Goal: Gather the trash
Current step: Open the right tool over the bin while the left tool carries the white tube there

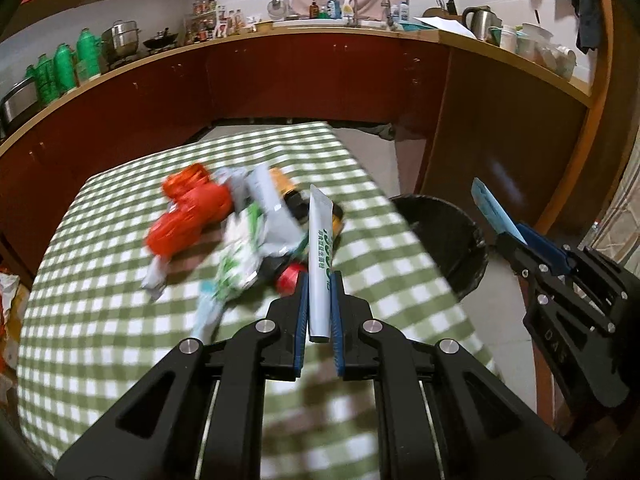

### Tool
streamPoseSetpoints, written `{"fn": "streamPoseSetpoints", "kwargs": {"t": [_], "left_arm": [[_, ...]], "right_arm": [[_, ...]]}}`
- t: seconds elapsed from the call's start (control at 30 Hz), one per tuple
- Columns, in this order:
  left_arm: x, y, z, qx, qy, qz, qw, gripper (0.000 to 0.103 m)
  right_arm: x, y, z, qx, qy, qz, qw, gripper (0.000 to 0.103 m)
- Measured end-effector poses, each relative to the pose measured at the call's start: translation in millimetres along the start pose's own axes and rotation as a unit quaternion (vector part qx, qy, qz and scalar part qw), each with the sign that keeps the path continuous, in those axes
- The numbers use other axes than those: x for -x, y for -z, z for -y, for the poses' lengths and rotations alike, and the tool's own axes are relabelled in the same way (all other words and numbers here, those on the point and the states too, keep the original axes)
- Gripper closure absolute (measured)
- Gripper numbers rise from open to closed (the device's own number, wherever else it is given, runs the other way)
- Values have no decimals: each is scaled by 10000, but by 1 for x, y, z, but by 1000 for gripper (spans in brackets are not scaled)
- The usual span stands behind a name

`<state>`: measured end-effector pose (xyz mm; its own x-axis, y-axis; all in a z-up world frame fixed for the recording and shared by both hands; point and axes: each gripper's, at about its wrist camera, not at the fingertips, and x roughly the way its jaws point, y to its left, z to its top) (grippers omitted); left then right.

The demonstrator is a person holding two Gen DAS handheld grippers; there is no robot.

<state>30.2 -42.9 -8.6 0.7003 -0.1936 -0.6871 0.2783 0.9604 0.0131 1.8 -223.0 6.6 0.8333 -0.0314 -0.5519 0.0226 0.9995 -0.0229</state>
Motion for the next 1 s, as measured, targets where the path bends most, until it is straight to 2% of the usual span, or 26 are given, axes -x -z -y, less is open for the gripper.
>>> {"fn": "streamPoseSetpoints", "kwargs": {"t": [0.13, 0.4, 0.87, 0.97, 1.0], "left_arm": [[-21, -18, 20, -120, 52, 36, 9999, 92], [-67, -43, 50, -293, 37, -130, 9995, 92], [-143, -77, 86, -441, -81, -588, 9973, 92], [-154, -80, 93, -534, -158, -756, 9956, 84], [-158, -81, 93, -529, -194, -808, 9951, 74]], "right_arm": [[-16, -6, 15, -96, 159, -31, 9998, 87], [-42, -8, 33, -191, 342, -131, 9991, 87], [-95, -15, 69, -452, 492, -359, 9971, 87], [-105, -14, 76, -542, 501, -451, 9963, 83], [-107, -12, 78, -569, 534, -471, 9958, 79]]}}
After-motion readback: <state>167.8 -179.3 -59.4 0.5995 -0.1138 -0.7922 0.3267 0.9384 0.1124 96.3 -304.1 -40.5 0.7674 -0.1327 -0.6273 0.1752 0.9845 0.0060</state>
